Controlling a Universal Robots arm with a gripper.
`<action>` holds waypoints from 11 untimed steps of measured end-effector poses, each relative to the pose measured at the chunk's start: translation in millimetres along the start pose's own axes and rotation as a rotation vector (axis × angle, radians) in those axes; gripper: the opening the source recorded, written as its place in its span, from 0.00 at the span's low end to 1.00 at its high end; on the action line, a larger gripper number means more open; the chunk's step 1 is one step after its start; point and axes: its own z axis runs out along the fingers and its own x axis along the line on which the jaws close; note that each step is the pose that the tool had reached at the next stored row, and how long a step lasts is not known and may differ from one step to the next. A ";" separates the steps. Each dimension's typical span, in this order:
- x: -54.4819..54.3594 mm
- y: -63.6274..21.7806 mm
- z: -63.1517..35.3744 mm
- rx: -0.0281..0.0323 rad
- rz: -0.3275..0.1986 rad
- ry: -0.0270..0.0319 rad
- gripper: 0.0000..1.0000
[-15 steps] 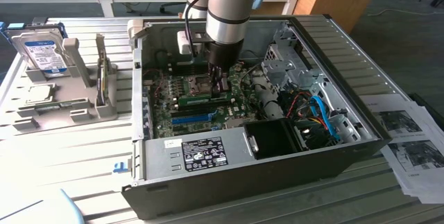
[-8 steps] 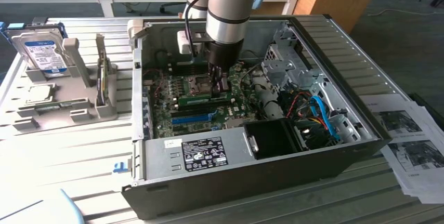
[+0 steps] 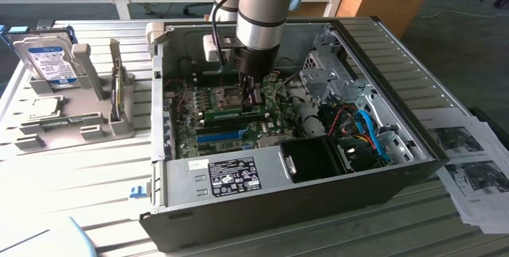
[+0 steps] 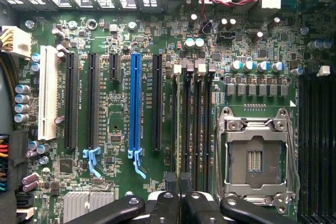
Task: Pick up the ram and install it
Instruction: 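Insert the ram into the slot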
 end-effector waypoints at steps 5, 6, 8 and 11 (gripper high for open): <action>0.1 0.3 0.1 0.0001 0.005 -0.0003 0.11; 0.1 0.3 0.2 0.0002 0.010 -0.0003 0.11; 0.1 0.3 0.2 0.0002 0.016 -0.0005 0.11; 0.1 -0.2 0.2 0.0002 0.016 -0.0005 0.11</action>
